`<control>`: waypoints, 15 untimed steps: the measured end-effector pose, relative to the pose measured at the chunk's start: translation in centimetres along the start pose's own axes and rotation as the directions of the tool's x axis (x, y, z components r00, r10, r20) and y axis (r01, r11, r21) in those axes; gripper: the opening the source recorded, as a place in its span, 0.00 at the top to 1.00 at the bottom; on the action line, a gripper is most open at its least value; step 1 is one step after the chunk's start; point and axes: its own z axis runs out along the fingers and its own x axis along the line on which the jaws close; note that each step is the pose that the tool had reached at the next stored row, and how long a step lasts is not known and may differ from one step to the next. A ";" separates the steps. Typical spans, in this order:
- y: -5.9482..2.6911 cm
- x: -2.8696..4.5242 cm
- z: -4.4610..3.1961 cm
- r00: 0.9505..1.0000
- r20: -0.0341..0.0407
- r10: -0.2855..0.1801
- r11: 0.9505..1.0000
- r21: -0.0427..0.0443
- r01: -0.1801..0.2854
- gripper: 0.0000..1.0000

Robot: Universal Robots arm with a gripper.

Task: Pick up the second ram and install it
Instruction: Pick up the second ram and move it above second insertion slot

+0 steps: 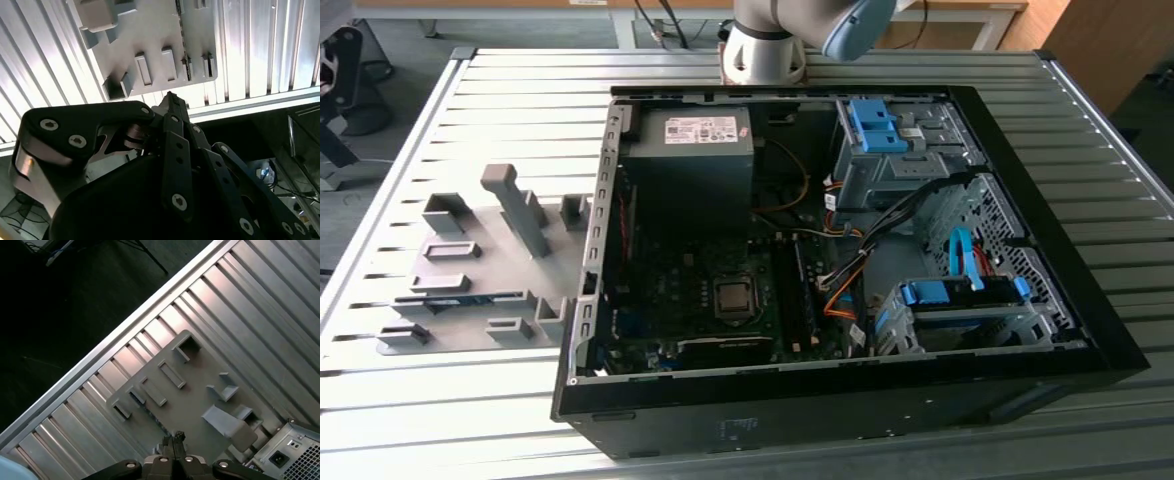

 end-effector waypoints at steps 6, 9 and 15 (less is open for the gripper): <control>0.00 0.00 0.00 0.999 -0.002 -0.043 0.999 -0.001 0.043 0.90; 0.00 0.00 0.01 0.999 -0.002 -0.047 0.999 -0.001 0.047 0.90; 0.01 0.01 0.04 0.989 -0.006 -0.144 0.990 -0.004 0.144 0.90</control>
